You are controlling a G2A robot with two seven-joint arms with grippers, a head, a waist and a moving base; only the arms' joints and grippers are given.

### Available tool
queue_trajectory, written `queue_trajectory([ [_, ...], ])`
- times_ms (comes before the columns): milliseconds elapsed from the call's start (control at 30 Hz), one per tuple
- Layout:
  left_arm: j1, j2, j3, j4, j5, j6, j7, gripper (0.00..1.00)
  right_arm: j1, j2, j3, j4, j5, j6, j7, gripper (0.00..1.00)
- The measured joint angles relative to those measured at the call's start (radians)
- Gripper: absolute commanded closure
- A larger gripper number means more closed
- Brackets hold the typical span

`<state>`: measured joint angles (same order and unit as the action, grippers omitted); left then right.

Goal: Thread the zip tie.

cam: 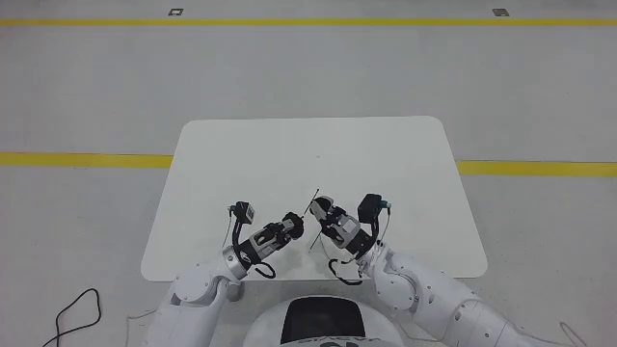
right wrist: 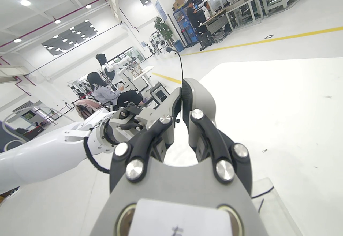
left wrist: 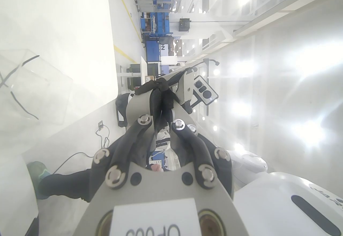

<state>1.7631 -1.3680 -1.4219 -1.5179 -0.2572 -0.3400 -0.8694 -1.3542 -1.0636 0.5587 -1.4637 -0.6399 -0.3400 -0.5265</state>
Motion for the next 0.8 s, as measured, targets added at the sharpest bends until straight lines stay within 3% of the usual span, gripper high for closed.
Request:
queue_trajectory([
  [800,0.003,-0.019,-0.010,-0.002,0.018,0.000,-0.018,1.00,-0.012,0.008,0.005,-0.009,0.004,0.000,0.023,1.00],
])
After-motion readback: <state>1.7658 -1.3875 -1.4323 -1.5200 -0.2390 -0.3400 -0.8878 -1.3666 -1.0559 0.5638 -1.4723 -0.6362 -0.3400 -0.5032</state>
